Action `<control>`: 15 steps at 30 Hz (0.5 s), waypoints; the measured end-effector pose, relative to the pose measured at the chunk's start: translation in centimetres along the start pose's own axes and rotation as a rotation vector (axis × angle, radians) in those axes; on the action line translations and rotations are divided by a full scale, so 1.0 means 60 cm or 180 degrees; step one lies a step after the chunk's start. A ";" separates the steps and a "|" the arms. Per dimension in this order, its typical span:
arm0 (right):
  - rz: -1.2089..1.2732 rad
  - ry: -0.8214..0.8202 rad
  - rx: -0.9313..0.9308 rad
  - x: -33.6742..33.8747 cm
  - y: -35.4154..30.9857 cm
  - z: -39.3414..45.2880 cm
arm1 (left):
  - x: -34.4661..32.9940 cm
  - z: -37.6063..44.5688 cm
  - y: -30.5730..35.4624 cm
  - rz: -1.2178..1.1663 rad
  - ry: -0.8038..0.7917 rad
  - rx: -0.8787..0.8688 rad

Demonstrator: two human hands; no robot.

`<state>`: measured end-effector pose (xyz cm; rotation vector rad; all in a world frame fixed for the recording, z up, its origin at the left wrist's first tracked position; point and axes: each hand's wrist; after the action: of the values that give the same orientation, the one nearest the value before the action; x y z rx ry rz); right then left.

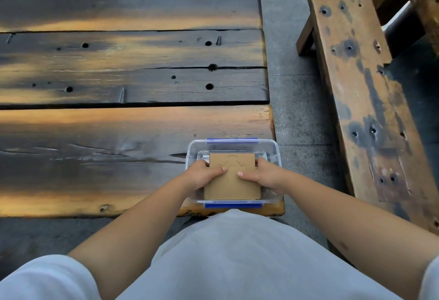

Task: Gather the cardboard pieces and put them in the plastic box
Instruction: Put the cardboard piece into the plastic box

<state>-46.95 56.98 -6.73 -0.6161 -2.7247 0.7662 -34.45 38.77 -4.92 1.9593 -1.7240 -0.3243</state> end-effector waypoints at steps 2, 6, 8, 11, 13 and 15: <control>0.0478 0.0183 -0.0211 -0.002 -0.005 -0.006 | -0.003 -0.006 -0.003 -0.0432 0.0050 0.0011; 0.1552 0.0320 -0.0466 -0.019 0.010 -0.015 | -0.013 -0.019 -0.014 -0.1255 0.0189 0.0267; 0.1923 0.0340 -0.0534 -0.029 0.019 -0.019 | -0.014 -0.022 -0.021 -0.1432 0.0078 0.0393; 0.1980 0.0322 -0.0571 -0.039 0.019 -0.026 | -0.018 -0.025 -0.022 -0.1365 0.0013 0.0396; 0.1971 0.0204 -0.0528 -0.040 0.013 -0.028 | -0.021 -0.028 -0.017 -0.1321 0.0004 0.0421; 0.1985 0.0181 -0.0491 -0.038 0.012 -0.028 | -0.020 -0.030 -0.014 -0.1292 -0.0003 0.0436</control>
<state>-44.11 57.23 -6.02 -1.5358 -2.5568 0.6403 -33.06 40.40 -4.04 2.4075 -1.3686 -0.3538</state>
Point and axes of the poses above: each hand's wrist, its own z-axis towards the middle knuckle, its own x-axis out of the back of the hand, y = z × x, and after that the axes turned 3 degrees about z, right-handed
